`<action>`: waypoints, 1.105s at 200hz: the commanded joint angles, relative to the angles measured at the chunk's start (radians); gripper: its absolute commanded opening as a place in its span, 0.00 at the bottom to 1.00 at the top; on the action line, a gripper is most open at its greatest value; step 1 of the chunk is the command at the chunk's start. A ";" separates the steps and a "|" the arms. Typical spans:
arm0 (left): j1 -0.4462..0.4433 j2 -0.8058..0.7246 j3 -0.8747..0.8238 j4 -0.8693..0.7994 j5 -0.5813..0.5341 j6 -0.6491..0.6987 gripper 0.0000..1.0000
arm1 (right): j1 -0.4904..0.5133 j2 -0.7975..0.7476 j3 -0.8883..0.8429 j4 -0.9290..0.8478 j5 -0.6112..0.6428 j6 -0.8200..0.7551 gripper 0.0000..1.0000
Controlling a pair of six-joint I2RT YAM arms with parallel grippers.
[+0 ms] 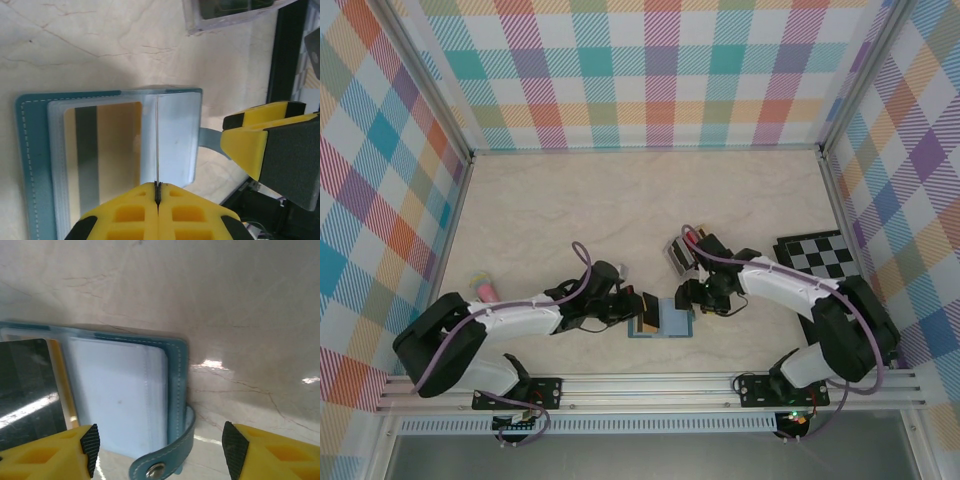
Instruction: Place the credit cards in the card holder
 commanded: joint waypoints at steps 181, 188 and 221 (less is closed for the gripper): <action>-0.033 0.009 -0.070 0.194 0.010 0.001 0.00 | 0.017 0.095 -0.008 0.023 0.061 0.001 0.33; -0.033 0.017 -0.071 0.200 0.012 -0.001 0.00 | 0.017 0.097 -0.008 0.025 0.061 0.001 0.33; -0.042 0.059 -0.068 0.249 0.025 -0.010 0.00 | 0.017 0.111 -0.014 0.035 0.055 0.001 0.32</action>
